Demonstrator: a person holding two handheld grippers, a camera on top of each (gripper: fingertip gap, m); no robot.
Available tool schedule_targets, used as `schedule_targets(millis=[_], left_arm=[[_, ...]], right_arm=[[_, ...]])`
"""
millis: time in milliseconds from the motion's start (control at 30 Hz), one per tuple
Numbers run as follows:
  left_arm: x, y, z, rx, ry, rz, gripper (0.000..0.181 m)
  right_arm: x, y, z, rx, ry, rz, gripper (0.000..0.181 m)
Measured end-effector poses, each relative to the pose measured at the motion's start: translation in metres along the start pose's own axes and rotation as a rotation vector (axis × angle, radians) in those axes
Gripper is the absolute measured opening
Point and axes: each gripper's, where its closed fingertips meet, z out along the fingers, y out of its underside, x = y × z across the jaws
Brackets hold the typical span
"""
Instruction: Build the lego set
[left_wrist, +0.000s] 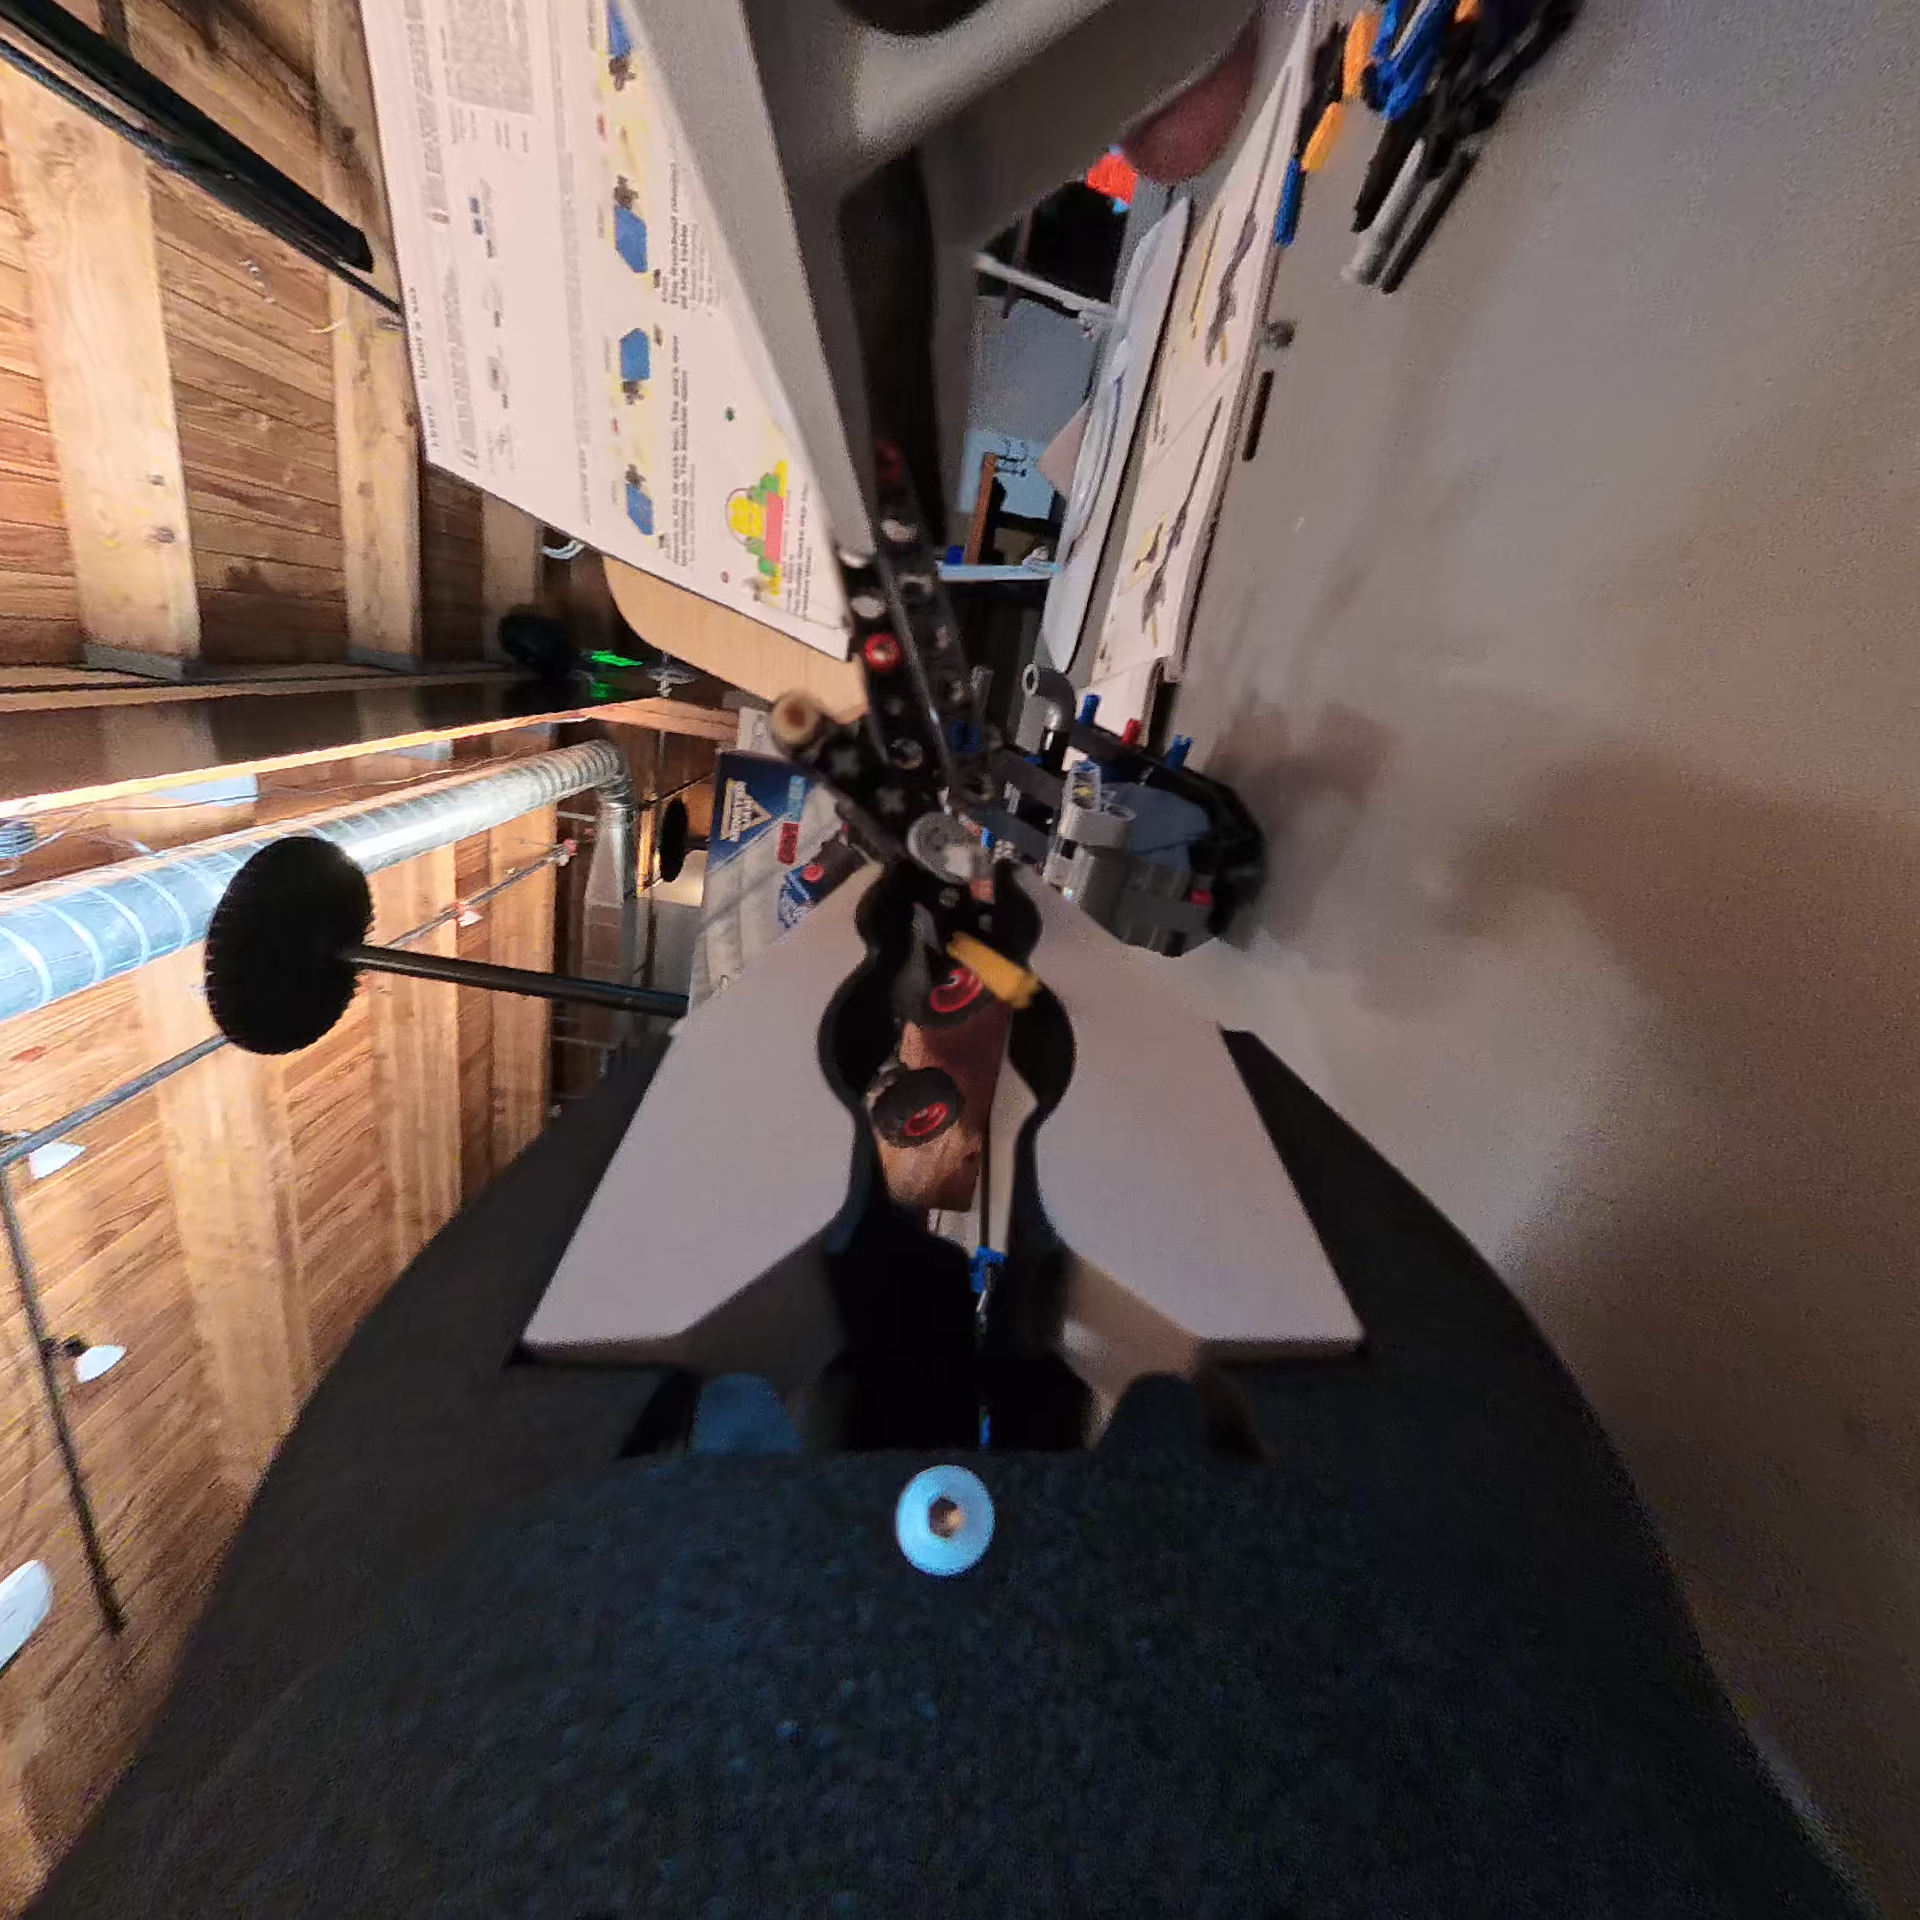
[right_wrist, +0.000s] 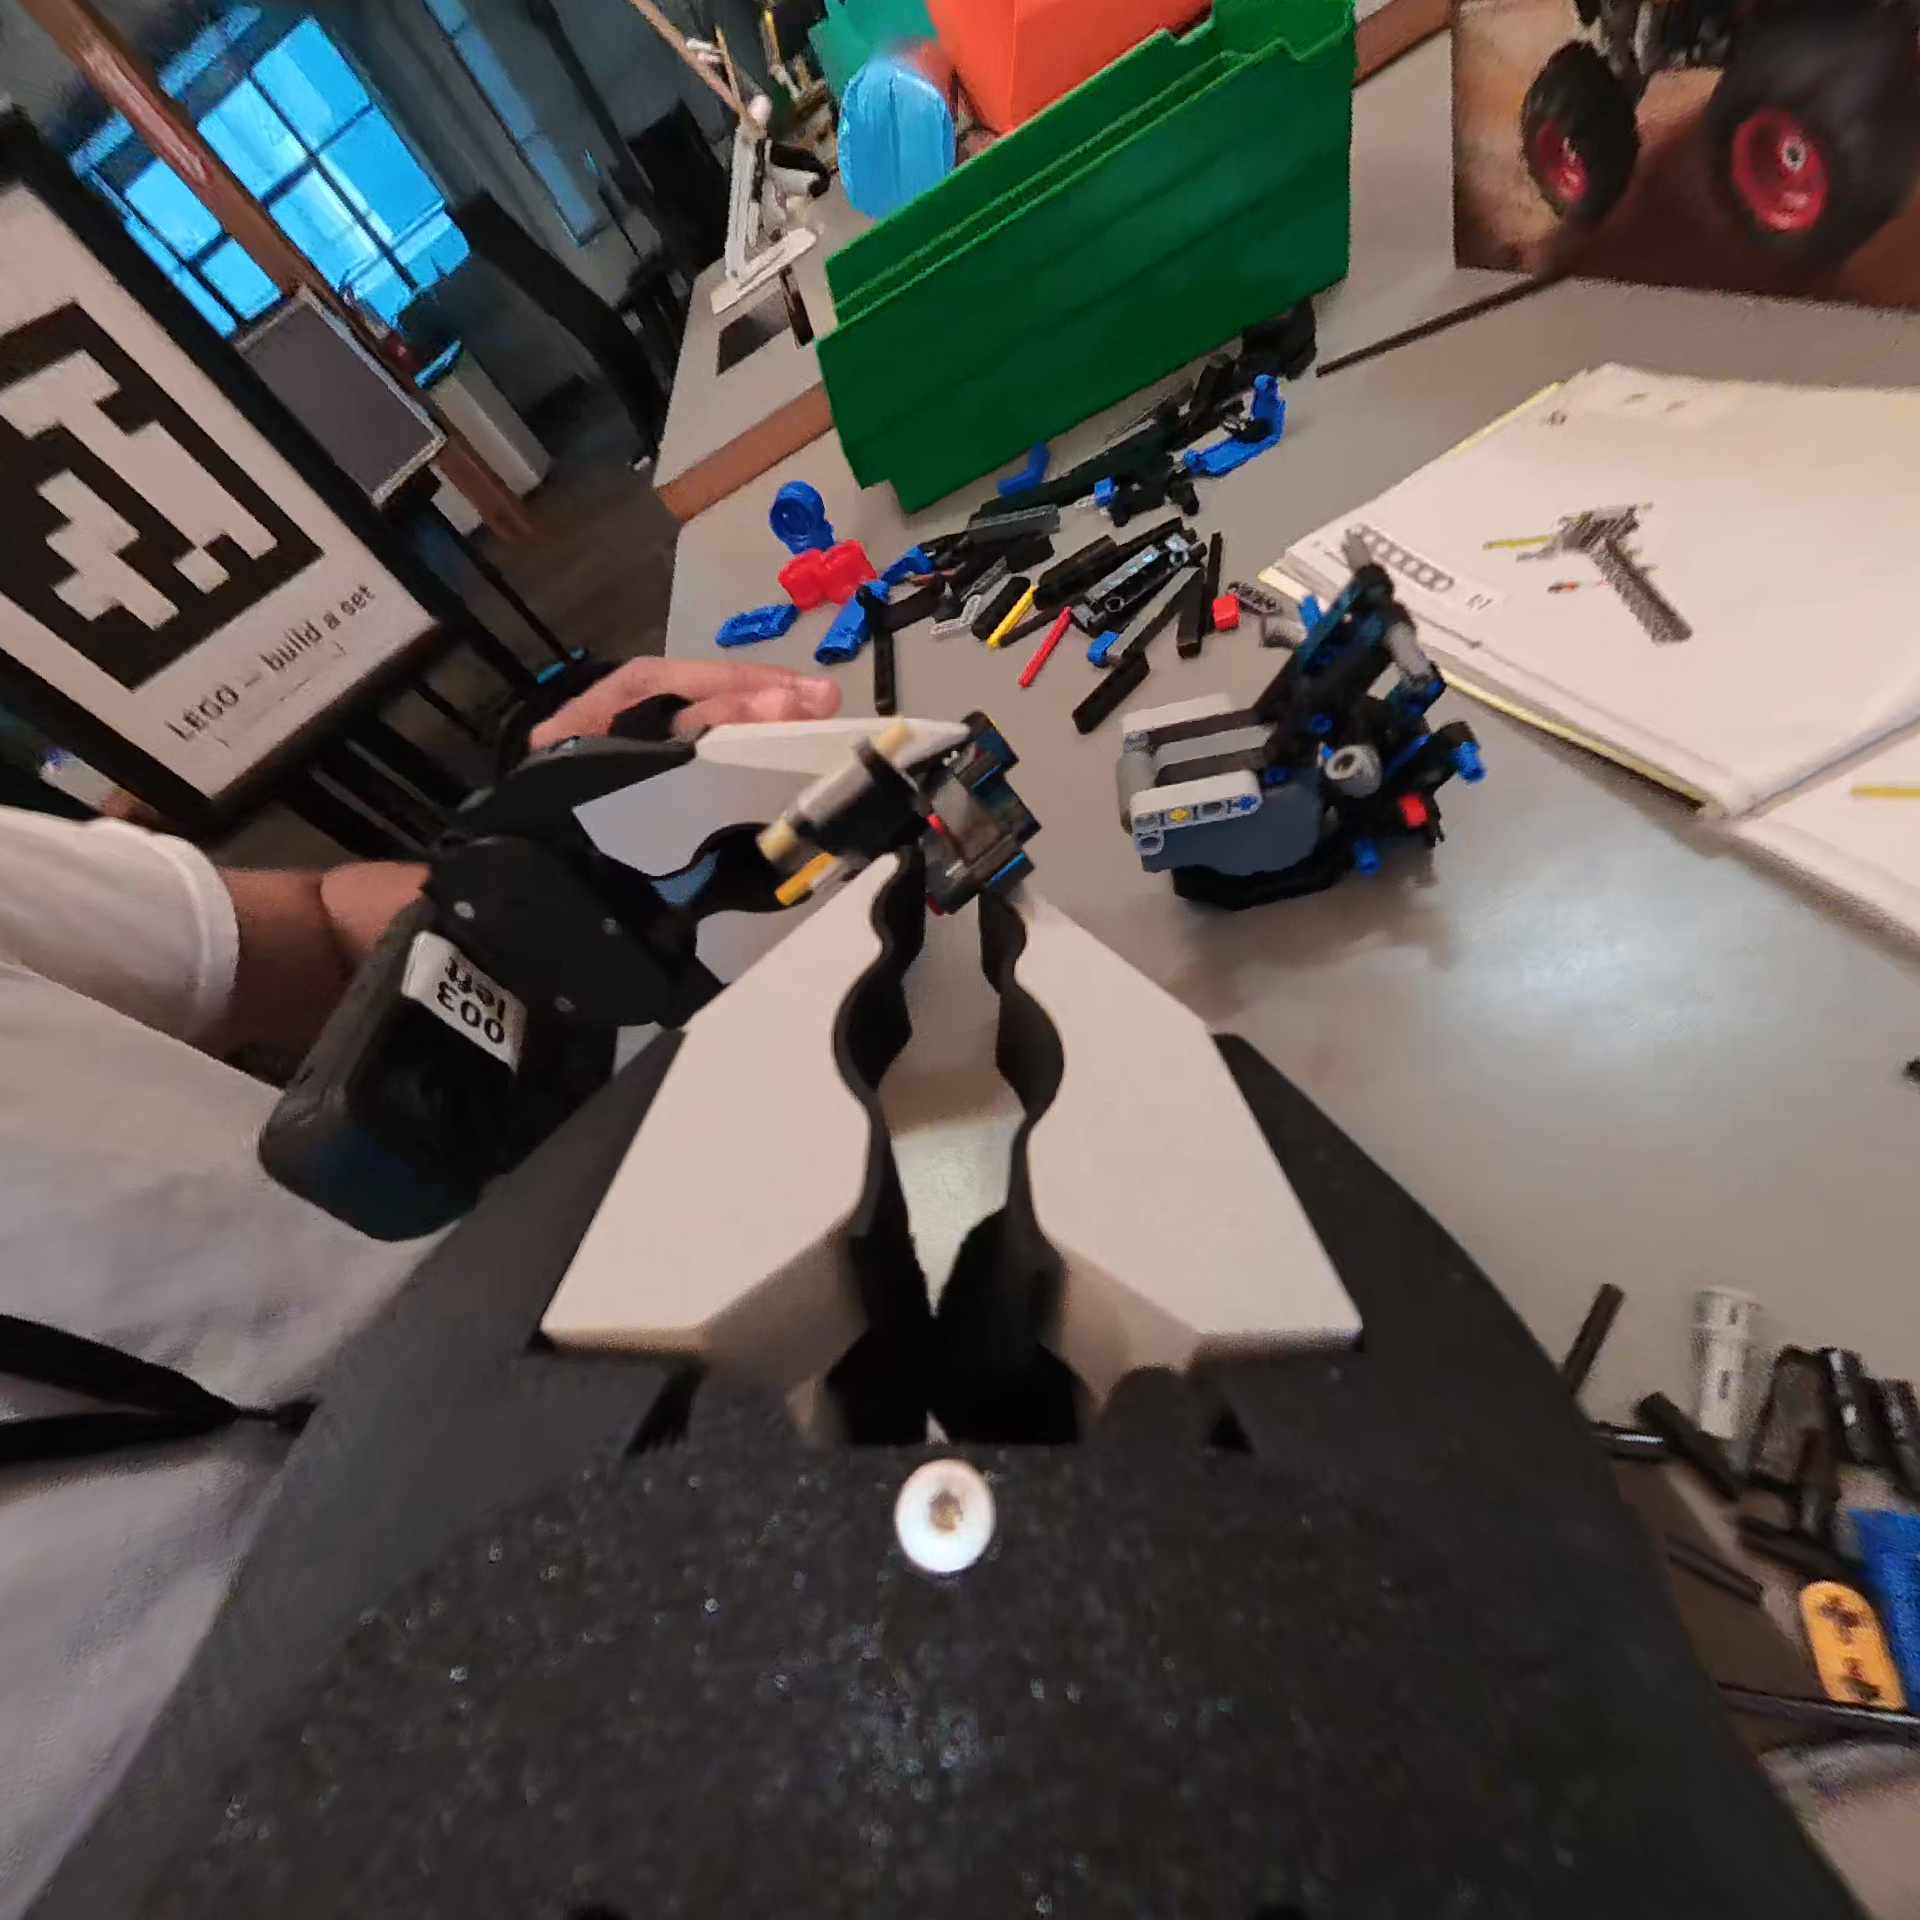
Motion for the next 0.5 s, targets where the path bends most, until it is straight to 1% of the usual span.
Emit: schedule_targets(millis=[33,100,167,233,300,367,400,433,500], left_arm=[[0.002,0.0,-0.001,0.001,0.018,-0.006,0.023],[0.008,0.0,-0.007,0.031,0.084,-0.045,0.03],[0.007,-0.002,-0.02,0.082,0.154,-0.093,0.03],[0.01,-0.003,-0.033,0.114,0.301,-0.167,0.035],[0.011,-0.003,-0.044,0.134,0.431,-0.199,0.035],[0.017,-0.005,-0.057,0.152,0.594,-0.258,0.035],[0.018,-0.01,-0.064,0.183,0.68,-0.321,0.035],[0.016,-0.019,-0.071,0.234,0.775,-0.42,0.035],[-0.016,-0.036,-0.064,0.33,0.843,-0.706,0.034]], right_arm=[[-0.001,-0.002,-0.002,0.002,0.002,-0.029,0.009],[-0.001,-0.002,-0.004,-0.016,0.001,-0.058,0.008],[-0.008,0.001,-0.003,-0.033,-0.043,-0.073,0.008],[-0.013,0.004,0.0,-0.047,-0.08,-0.053,0.008],[-0.01,0.005,0.002,-0.048,-0.066,-0.046,0.008],[-0.011,0.004,0.0,-0.041,-0.098,-0.01,0.008],[-0.01,0.002,-0.001,-0.03,-0.106,-0.001,0.008],[-0.01,0.002,-0.003,-0.032,-0.107,-0.012,0.008],[-0.01,0.006,-0.003,-0.073,-0.094,-0.054,0.007]])
